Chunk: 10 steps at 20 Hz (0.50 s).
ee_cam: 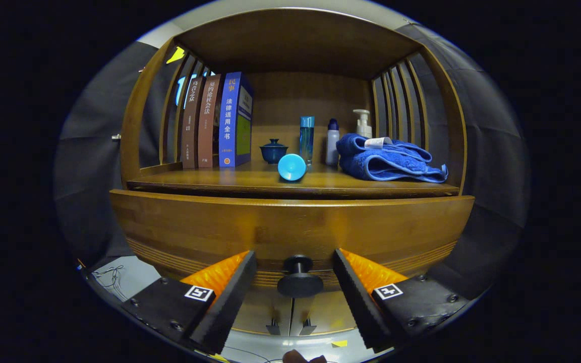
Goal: Pull open the drawer, take out the items inside it, and place them on the countertop above the cabinet.
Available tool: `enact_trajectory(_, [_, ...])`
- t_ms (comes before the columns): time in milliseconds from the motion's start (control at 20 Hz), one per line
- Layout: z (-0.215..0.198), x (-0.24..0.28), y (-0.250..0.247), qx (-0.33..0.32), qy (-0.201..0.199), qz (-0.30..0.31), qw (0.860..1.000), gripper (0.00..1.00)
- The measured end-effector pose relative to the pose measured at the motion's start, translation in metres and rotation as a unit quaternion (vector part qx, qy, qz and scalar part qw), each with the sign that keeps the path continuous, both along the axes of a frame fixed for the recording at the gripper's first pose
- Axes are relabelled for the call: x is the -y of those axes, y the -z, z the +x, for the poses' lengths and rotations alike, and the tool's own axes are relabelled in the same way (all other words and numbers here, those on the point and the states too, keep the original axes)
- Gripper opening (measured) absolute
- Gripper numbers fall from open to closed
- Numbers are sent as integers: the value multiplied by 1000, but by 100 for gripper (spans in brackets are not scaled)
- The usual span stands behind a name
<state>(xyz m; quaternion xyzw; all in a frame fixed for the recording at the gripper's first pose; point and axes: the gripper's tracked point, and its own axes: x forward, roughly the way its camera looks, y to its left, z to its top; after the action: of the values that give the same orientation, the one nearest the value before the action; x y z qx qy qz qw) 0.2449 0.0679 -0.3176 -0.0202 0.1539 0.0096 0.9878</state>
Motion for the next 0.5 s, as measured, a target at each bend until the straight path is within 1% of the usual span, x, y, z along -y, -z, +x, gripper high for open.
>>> enact_trajectory(400, [14,-4,2,-12,5,-3,1000,100])
enact_trajectory(500, [17,-2,3,-8,2,-17,1000,100])
